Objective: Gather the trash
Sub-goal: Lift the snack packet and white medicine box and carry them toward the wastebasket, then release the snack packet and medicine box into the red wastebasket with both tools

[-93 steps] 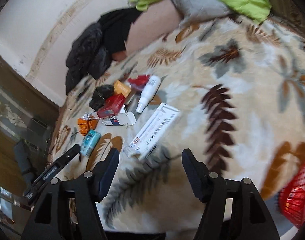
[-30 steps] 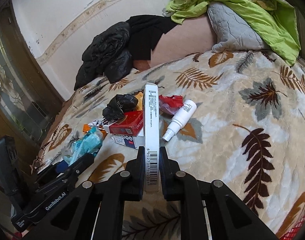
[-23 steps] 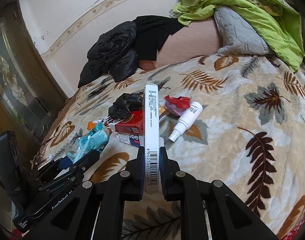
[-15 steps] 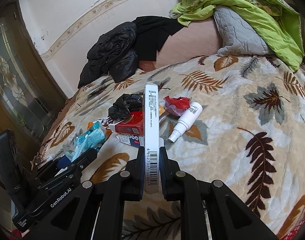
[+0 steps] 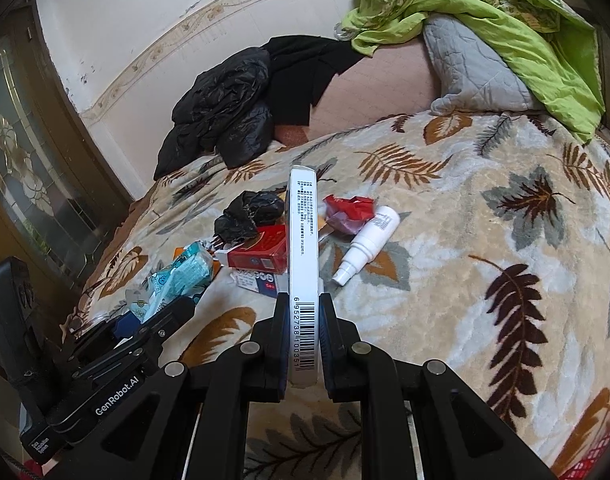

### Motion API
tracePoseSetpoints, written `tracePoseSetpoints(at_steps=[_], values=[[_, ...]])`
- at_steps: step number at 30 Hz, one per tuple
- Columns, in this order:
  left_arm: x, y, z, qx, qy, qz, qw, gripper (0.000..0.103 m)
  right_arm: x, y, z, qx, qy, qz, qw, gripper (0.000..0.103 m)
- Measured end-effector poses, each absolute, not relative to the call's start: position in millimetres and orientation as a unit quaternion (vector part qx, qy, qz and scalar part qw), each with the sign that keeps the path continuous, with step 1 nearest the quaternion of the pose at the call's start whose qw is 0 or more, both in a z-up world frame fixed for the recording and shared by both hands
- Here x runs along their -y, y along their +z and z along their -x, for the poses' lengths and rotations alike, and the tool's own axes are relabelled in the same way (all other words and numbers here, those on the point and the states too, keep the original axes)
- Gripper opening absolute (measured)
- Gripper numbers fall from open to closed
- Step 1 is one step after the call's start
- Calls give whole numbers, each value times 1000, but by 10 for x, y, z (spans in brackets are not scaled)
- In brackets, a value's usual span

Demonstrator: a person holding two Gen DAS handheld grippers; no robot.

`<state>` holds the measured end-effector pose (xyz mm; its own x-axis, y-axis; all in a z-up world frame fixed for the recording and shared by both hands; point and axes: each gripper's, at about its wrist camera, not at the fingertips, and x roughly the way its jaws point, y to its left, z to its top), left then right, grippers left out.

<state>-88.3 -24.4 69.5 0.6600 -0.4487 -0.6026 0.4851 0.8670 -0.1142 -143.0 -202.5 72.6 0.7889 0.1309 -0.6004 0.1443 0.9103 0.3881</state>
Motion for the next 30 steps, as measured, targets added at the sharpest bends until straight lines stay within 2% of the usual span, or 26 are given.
tracePoseSetpoints(at_steps=[8, 17, 30], values=[[747, 641, 999, -334, -308, -36, 890, 45, 2492, 876, 2144, -281, -68, -239, 927, 14], [1468, 455, 1219, -341, -374, -59, 860, 45, 2997, 814, 2854, -291, -111, -306, 900, 14], [1382, 354, 1199, -341, -380, -92, 855, 45, 2884, 973, 3228, -315, -152, -274, 896, 14]])
